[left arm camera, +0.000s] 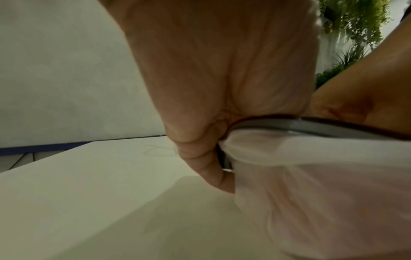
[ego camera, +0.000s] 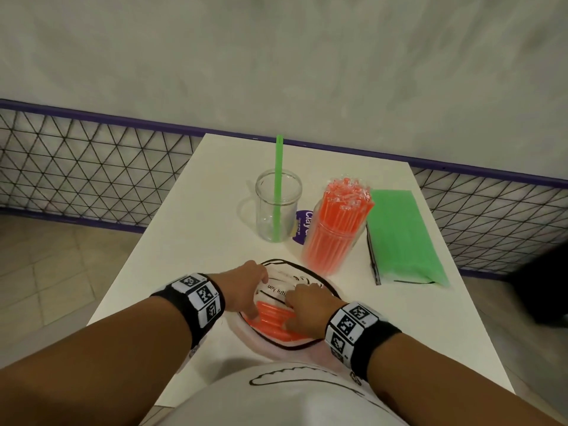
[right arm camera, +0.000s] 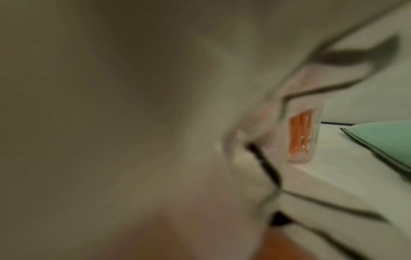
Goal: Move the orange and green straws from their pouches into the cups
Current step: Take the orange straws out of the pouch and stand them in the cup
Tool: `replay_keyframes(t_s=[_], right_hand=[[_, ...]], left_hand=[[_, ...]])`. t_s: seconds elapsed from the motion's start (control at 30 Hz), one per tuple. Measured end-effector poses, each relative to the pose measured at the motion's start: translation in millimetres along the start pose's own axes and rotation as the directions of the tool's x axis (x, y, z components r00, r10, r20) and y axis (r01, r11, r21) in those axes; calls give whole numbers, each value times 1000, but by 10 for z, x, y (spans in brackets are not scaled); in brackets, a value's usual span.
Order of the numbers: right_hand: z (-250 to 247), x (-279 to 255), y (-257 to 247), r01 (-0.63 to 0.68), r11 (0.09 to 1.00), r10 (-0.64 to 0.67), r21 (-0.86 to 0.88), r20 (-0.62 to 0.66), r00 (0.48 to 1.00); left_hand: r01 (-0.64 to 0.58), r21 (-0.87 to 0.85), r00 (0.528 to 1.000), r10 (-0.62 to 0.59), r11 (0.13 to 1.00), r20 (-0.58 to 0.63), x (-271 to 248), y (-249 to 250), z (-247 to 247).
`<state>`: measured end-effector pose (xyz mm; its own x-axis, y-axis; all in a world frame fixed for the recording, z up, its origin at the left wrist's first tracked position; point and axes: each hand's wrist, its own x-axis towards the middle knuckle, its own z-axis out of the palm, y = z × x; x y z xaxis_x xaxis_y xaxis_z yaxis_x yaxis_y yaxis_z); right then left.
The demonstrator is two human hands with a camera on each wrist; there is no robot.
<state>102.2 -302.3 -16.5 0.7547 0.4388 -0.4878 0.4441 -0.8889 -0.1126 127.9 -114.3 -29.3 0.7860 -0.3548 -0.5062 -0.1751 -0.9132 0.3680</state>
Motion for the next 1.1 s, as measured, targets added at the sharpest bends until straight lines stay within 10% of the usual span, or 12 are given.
replay_keyframes(t_s=[0.27, 0.8, 1.1], right_hand=[[72, 5, -21, 7, 989, -17, -149, -63, 998], [-20, 0, 156, 9, 960, -27, 279, 59, 998], [32, 1, 110, 84, 987, -96, 136, 84, 992]], left_hand=[[9, 55, 1000, -9, 998, -3, 11, 30, 194], [74, -38, 996, -72, 997, 46, -43, -69, 204], [105, -74, 993, -101, 992, 60, -28, -78, 226]])
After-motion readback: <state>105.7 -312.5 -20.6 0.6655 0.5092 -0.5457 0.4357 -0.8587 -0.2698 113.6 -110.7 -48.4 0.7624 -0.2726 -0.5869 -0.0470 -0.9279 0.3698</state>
